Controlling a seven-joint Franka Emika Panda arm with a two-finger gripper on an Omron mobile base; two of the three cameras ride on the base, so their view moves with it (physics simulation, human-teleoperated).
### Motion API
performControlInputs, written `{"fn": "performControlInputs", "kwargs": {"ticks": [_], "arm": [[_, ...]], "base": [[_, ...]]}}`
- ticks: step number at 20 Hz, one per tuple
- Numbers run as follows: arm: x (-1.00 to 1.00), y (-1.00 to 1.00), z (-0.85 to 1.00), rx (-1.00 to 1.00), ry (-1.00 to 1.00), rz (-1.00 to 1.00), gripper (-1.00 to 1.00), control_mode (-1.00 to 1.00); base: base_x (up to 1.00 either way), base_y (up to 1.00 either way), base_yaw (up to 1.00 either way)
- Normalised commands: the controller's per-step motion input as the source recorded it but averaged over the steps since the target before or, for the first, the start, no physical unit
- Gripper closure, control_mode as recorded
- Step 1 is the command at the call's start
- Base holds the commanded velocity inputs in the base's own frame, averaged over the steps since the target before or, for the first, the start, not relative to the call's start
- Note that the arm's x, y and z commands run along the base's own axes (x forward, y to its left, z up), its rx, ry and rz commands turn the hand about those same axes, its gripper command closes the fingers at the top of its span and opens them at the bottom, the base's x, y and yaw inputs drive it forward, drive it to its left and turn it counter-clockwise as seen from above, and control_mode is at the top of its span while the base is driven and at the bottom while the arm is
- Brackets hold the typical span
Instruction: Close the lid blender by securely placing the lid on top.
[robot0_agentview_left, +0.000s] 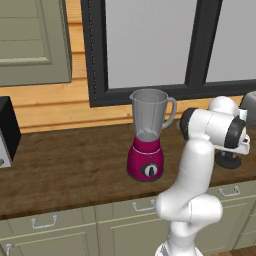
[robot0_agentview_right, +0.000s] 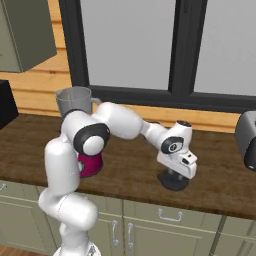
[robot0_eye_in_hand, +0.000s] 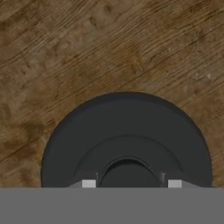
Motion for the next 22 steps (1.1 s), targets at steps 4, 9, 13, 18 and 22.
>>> {"fn": "performControlInputs", "kwargs": {"ticks": [4,9,13,18,22], "arm": [[-0.42,0.22,0.88,0.0,-0.14,0.0,1.0,-1.0],[-0.46,0.29,1.0,-0.01,-0.14,0.0,1.0,-1.0],[-0.32,0.64,1.0,-0.02,-0.16,0.0,1.0,-1.0],[-0.15,0.79,1.0,-0.07,-0.21,0.0,1.0,-1.0],[-0.02,0.59,1.0,-0.06,-0.14,0.0,1.0,-1.0]], "base": [[0.0,0.0,0.0],[0.0,0.0,0.0],[0.0,0.0,0.0],[0.0,0.0,0.0],[0.0,0.0,0.0]]}}
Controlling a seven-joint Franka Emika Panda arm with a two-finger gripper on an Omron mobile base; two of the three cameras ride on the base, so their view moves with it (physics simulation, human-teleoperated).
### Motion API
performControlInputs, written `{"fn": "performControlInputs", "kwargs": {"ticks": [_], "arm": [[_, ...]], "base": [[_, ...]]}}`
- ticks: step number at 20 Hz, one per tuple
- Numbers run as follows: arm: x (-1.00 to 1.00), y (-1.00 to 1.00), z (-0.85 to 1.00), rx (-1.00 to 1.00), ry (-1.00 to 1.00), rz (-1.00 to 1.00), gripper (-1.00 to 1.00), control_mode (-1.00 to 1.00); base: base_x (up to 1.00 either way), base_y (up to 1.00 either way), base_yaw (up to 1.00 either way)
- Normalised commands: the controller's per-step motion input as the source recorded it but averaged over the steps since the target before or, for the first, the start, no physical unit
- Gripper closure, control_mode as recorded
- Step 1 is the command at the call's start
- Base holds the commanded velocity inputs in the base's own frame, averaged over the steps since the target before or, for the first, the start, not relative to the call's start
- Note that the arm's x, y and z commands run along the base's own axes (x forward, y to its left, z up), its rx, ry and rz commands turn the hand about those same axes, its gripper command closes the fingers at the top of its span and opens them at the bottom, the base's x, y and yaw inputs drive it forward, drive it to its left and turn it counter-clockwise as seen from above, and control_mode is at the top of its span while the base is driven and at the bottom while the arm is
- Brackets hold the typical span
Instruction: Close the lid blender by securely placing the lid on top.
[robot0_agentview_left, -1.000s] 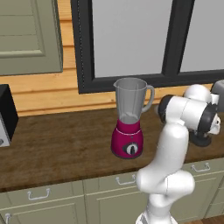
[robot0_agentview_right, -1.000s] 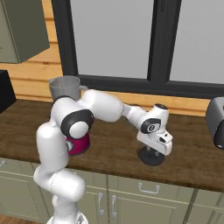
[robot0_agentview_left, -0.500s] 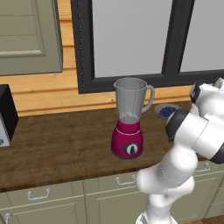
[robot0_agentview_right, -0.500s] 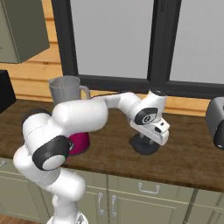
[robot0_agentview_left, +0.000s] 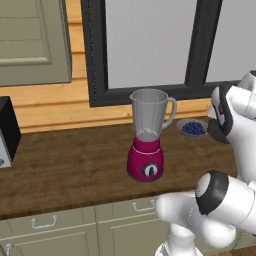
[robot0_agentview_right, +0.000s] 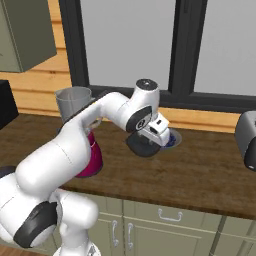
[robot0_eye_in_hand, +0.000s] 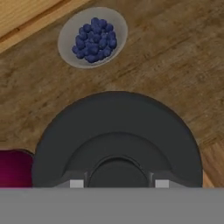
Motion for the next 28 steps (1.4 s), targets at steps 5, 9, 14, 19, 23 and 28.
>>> {"fn": "performControlInputs", "kwargs": {"ticks": [5,9,14,19,23,28], "arm": [[-0.12,0.55,1.0,-0.03,-0.06,0.0,1.0,-1.0],[-0.17,0.49,1.0,0.0,0.0,0.0,1.0,-1.0],[-0.06,0.59,1.0,0.0,0.0,0.0,1.0,-1.0],[0.0,0.61,1.0,0.02,0.0,-0.02,1.0,-1.0],[0.21,0.81,0.54,0.09,0.12,-0.05,1.0,-1.0],[0.37,0.77,0.0,0.11,0.2,-0.11,1.0,-1.0]], "base": [[0.0,0.0,0.0],[0.0,0.0,0.0],[0.0,0.0,0.0],[0.0,0.0,0.0],[0.0,0.0,0.0],[0.0,0.0,0.0]]}}
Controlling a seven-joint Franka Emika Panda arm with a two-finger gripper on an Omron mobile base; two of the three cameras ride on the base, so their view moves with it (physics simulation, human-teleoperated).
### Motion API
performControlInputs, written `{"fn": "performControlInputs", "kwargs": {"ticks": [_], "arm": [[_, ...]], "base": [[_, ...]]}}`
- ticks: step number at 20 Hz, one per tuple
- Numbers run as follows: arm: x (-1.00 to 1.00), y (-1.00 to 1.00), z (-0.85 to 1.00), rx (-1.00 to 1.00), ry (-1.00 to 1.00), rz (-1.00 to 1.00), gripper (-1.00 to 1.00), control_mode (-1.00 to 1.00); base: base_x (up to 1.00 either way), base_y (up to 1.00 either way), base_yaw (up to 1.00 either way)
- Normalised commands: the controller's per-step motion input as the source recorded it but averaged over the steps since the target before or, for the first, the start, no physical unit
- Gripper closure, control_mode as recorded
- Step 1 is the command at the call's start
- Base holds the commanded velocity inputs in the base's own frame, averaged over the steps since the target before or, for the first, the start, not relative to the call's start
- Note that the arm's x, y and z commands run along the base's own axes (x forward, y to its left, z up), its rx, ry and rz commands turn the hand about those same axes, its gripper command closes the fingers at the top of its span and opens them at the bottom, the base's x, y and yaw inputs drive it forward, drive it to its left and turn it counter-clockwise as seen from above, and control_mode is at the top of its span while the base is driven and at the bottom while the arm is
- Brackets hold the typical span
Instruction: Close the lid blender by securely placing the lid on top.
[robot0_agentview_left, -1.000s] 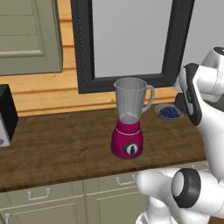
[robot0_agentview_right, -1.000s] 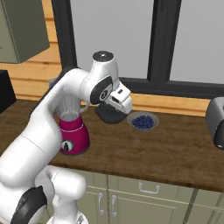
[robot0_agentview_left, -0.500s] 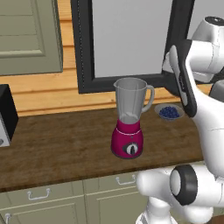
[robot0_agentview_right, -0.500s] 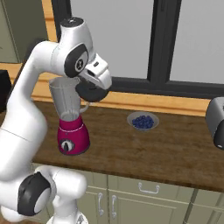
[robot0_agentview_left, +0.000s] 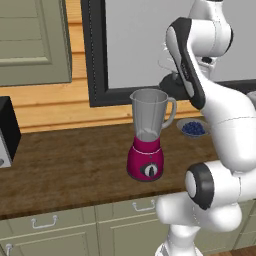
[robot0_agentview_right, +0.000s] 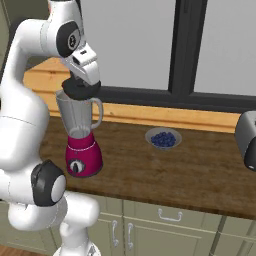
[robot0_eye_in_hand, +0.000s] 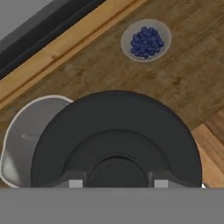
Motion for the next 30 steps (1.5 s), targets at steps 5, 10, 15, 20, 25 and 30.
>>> {"fn": "performControlInputs", "kwargs": {"ticks": [5,10,15,20,25,30], "arm": [[0.29,0.55,0.0,0.01,0.15,-0.24,1.0,-1.0],[0.12,0.41,0.0,0.0,0.11,-0.25,1.0,-1.0],[0.04,0.18,-0.14,0.0,0.04,-0.19,1.0,-1.0],[0.01,0.0,-0.22,0.0,0.01,-0.1,1.0,-1.0],[0.0,0.0,-0.28,0.0,0.0,-0.01,1.0,-1.0],[0.09,0.0,-0.16,0.0,0.0,0.01,1.0,-1.0]], "base": [[0.0,0.0,0.0],[0.0,0.0,0.0],[0.0,0.0,0.0],[0.0,0.0,0.0],[0.0,0.0,0.0],[0.0,0.0,0.0]]}}
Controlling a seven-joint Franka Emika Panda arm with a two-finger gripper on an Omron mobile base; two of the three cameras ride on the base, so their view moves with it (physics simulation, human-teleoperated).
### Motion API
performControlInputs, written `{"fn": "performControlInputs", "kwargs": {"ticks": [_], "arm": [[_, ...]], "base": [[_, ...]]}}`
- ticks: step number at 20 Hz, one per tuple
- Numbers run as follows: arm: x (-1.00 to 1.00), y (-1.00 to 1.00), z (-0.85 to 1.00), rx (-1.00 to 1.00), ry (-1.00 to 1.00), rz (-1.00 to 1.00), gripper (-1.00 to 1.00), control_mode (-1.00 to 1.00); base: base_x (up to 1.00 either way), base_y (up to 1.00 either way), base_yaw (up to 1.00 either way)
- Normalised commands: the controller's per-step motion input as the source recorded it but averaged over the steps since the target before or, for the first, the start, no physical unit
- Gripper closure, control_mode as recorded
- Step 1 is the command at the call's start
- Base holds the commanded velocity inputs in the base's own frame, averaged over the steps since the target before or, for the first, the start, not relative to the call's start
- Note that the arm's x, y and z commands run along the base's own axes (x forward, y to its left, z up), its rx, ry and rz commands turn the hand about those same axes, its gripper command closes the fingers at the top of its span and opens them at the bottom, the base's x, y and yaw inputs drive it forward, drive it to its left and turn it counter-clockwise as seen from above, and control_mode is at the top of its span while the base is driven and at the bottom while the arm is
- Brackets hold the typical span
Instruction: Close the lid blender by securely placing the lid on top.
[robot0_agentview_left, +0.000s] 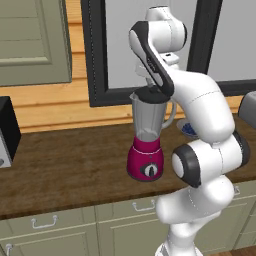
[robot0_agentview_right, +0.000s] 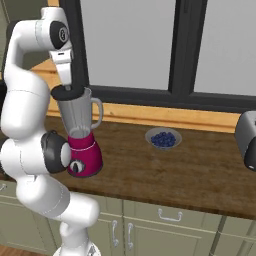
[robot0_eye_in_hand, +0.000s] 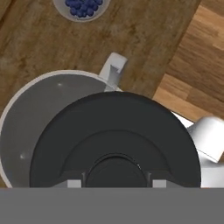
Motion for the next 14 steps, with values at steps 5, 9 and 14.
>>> {"fn": "performControlInputs", "kwargs": {"ticks": [5,9,14], "arm": [[0.13,0.0,-0.04,0.0,-0.01,0.02,1.0,-1.0],[0.26,0.0,-0.01,0.0,-0.07,0.05,1.0,-1.0],[0.34,0.0,0.0,0.0,-0.07,0.11,1.0,-1.0]], "base": [[0.0,0.0,0.0],[0.0,0.0,0.0],[0.0,0.0,0.0]]}}
